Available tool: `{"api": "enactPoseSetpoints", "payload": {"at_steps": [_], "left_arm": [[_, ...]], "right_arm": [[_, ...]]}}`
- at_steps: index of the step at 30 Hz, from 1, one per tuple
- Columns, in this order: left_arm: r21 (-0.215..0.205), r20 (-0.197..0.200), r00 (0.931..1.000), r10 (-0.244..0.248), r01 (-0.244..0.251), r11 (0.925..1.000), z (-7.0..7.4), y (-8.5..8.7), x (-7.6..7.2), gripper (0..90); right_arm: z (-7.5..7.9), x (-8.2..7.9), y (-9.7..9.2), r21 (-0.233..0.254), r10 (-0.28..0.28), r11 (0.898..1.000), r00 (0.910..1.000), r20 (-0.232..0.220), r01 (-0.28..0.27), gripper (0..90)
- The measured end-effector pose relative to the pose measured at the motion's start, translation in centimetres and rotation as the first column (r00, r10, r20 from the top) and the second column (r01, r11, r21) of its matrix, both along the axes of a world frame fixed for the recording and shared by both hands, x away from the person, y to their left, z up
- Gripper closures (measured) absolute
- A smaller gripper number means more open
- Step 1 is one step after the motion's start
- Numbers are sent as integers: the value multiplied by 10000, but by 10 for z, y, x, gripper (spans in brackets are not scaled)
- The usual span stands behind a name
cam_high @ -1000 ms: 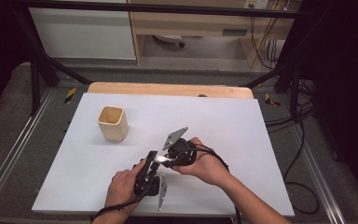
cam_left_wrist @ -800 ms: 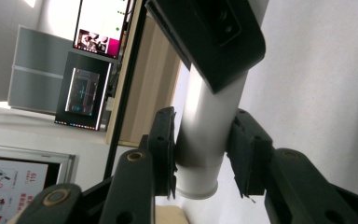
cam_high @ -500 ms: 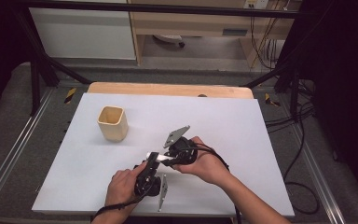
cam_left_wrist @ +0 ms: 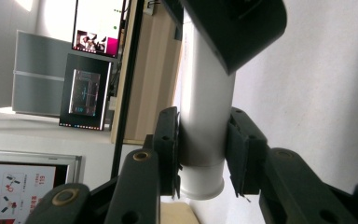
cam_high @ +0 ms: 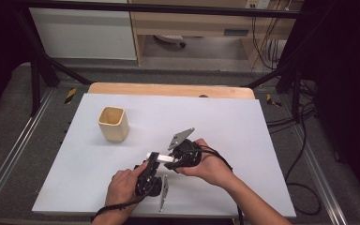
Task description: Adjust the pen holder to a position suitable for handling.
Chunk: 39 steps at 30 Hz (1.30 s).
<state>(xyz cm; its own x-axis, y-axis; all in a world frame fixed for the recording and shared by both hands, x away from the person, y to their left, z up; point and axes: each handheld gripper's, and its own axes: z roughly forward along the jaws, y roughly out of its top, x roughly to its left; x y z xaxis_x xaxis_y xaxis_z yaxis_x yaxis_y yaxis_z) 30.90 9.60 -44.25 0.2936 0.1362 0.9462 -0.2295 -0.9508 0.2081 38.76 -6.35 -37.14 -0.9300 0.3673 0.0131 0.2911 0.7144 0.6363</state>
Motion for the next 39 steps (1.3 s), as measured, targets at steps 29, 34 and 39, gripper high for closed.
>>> {"api": "enactPoseSetpoints", "payload": {"at_steps": [29,34,39], "left_arm": [[-1361,-832,9956,428,-539,9892,6,13,6,678],[-1751,-1133,9928,398,-593,9828,7,15,8,678],[-2062,-1401,9894,392,-679,9762,8,17,8,678]], "right_arm": [[-22,-14,-42,2029,-2089,9613,9734,946,1865,305],[-32,-11,-57,2975,-2983,9182,9506,855,2614,186],[-39,-8,-68,3630,-3644,8760,9289,667,3175,82]]}}
